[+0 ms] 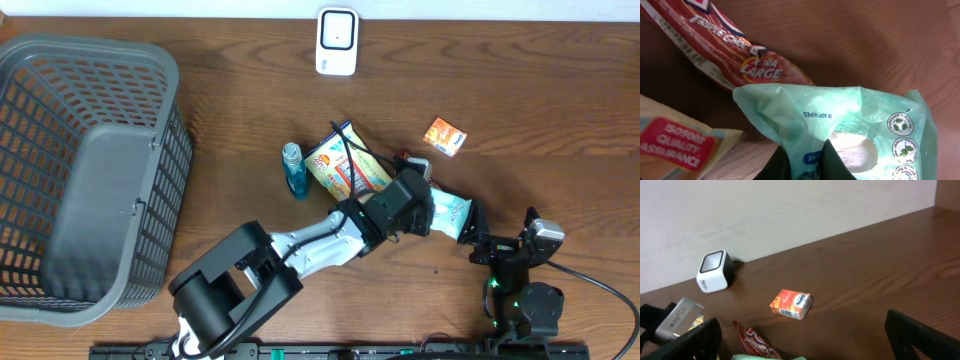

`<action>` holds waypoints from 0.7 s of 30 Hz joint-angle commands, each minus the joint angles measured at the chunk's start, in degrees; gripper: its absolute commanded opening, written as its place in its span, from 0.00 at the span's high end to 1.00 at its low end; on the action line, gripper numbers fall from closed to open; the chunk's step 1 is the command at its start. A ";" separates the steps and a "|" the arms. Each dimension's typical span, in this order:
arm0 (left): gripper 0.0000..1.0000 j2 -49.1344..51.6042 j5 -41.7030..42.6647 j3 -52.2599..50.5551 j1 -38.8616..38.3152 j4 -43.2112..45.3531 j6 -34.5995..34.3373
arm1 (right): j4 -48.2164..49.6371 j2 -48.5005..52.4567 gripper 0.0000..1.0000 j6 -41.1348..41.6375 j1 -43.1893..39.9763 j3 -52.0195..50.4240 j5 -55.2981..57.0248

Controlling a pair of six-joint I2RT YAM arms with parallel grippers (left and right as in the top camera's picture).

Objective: Scan the item barcode
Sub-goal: 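Lift the wipes pack out and carry it right of the yellow bag, then open the left gripper to release the wipes pack beside the wafer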

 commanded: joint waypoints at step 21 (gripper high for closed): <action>0.78 8.85 -15.78 2.05 1.05 14.82 3.15 | -0.04 -0.31 0.01 -0.72 0.90 -0.20 0.50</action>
